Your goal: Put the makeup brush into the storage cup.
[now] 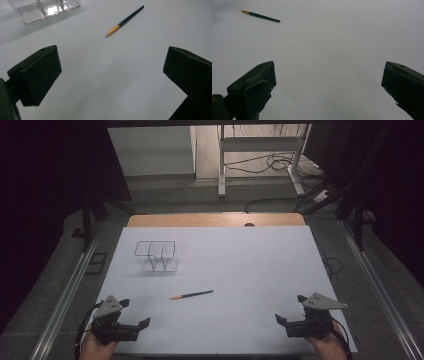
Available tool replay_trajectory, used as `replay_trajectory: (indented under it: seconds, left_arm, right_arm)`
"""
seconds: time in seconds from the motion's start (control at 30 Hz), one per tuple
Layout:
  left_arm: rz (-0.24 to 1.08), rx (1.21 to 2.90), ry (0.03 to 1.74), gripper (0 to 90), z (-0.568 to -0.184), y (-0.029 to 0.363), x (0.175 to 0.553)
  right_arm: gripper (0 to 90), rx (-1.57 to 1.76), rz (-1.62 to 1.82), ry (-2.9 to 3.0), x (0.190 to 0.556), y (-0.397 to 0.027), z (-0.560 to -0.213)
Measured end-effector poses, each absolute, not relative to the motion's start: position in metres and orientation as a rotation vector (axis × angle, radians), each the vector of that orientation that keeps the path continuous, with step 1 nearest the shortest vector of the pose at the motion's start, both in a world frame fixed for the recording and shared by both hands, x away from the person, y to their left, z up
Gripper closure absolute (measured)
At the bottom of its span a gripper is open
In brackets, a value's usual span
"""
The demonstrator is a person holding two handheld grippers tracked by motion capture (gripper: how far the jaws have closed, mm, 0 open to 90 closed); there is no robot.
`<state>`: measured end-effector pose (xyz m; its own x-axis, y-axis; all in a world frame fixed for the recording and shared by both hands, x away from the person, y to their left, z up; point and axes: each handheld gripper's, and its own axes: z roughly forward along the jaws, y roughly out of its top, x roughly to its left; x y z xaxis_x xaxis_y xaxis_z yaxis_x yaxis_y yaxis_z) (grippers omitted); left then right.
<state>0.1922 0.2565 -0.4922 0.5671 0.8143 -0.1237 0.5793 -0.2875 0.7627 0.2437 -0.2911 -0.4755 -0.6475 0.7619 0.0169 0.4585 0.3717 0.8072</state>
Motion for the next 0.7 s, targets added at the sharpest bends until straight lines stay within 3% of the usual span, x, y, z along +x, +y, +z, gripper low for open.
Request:
replay_trajectory:
  seconds: [0.33,0.7]
  left_arm:
    - [0.426,1.988,1.078,1.1,-0.4919,0.2565,0.1902]
    - [0.390,1.953,1.114,2.2,-0.4912,0.2598,0.1918]
  right_arm:
    - [0.0,0.985,1.147,2.291,0.2442,-0.2892,-0.4762]
    - [0.0,0.983,1.156,2.306,0.2441,-0.2889,-0.4777]
